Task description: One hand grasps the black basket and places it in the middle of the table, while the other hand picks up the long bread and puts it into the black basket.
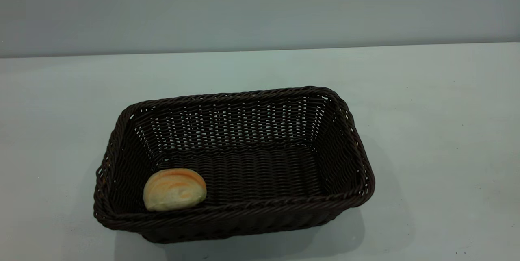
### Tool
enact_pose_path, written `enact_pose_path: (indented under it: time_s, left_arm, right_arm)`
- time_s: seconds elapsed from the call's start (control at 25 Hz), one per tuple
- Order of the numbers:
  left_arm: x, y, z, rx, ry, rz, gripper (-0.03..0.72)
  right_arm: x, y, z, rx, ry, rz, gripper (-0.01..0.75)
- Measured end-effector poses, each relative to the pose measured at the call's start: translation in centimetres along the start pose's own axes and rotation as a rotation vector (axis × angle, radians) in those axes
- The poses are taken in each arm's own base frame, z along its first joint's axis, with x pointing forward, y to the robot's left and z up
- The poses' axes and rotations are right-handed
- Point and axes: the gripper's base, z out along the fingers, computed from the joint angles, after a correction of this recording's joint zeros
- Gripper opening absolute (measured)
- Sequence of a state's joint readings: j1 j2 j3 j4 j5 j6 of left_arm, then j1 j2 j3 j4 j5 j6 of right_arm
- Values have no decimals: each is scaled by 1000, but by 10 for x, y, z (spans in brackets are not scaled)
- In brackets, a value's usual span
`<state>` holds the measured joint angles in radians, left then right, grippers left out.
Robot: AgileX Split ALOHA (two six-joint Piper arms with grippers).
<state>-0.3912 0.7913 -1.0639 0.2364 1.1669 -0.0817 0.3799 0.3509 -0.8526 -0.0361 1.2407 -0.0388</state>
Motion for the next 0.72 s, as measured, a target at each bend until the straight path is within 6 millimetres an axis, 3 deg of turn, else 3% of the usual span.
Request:
enact_pose_path:
  time_s: [0.36, 0.72]
  left_arm:
    - [65, 4, -9, -12, -77, -34, 431]
    - [115, 6, -15, 0, -198, -90, 431]
  right_arm:
    - [57, 9, 42, -59, 132, 3, 491]
    - [75, 9, 45, -48, 74, -7, 491]
